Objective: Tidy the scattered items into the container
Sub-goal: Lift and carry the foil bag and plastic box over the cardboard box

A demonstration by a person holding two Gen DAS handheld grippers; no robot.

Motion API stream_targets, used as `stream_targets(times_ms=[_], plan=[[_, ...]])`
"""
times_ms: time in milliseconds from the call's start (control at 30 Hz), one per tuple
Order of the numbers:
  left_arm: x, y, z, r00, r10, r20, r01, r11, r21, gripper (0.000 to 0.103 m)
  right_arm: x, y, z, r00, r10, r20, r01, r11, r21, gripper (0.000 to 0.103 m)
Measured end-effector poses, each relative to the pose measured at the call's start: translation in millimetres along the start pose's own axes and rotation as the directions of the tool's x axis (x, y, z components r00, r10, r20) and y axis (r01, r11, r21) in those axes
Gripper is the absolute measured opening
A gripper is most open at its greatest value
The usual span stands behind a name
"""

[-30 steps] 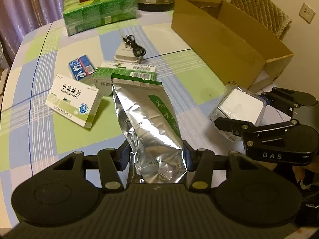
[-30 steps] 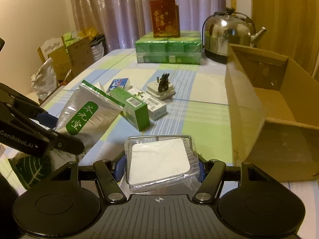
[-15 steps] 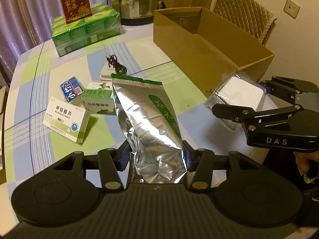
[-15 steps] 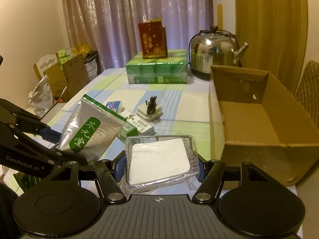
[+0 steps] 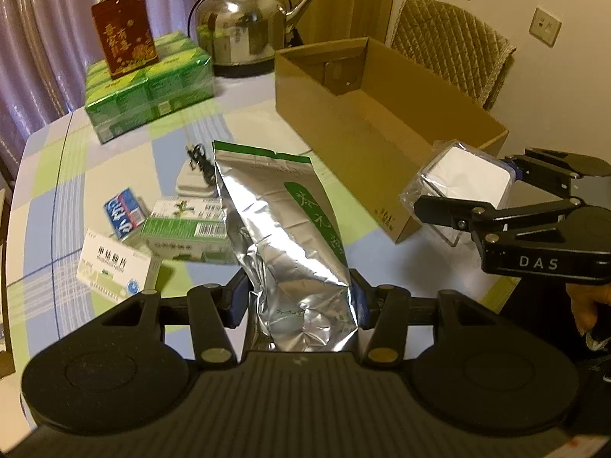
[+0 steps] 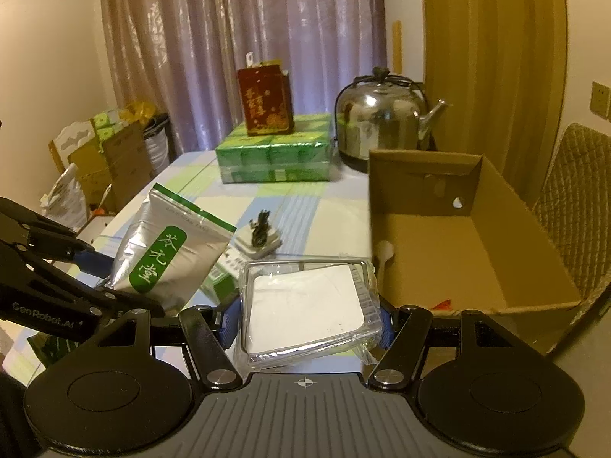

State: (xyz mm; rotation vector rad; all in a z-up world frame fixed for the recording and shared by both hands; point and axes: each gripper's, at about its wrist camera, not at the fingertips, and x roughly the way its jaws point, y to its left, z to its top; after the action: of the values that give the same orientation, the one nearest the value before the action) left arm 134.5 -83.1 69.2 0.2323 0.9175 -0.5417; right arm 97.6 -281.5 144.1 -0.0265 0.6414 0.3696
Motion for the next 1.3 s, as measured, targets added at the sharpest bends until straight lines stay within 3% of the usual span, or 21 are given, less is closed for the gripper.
stream_targets(times_ms=[500, 1033, 1300], plan=[[21, -42, 79, 0.995, -0.088, 0.049, 0.084, 0.994, 0.068, 0.047, -13, -71, 32, 0.993, -0.111, 0.038, 0.109, 0.993, 0.046, 0.063], [89, -64, 176, 0.979, -0.182, 0.093, 0.187, 0.981, -0.046, 0.047, 19, -159, 68, 0.982, -0.186, 0.017, 0.185, 0.981, 0.059, 0.063], [141, -74, 200, 0.980, -0.191, 0.062, 0.195, 0.979, -0.058, 0.047, 55, -183, 65, 0.981, -0.193, -0.031, 0.194, 0.980, 0.045, 0.063]])
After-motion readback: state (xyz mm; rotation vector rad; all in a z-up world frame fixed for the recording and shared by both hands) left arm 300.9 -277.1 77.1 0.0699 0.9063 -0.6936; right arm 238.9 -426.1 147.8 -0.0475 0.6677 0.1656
